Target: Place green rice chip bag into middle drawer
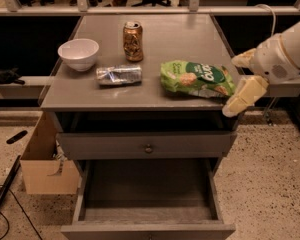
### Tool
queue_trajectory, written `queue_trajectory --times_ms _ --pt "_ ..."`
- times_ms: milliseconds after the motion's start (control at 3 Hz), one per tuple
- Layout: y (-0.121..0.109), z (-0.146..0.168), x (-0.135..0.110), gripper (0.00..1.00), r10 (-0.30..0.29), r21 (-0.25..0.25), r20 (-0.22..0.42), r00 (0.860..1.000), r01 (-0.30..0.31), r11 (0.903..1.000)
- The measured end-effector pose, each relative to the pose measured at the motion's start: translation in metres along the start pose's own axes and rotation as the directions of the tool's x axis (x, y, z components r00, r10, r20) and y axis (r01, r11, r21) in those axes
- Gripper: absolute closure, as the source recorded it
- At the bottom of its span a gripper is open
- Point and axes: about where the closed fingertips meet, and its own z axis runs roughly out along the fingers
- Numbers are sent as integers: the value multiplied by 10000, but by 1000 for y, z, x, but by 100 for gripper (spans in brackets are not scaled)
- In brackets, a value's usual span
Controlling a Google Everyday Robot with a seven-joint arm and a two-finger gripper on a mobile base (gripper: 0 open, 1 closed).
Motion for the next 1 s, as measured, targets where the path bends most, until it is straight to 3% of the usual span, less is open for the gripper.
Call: queue_trajectory --times_ms 333,667,1000 --pt "-35 -1 -23 0 -568 222 -115 9983 570 9981" --pt "-70 25 -36 0 -861 151 -474 9952 869 9961" --pt "-85 82 -28 0 -820 -365 -970 9919 788 9962"
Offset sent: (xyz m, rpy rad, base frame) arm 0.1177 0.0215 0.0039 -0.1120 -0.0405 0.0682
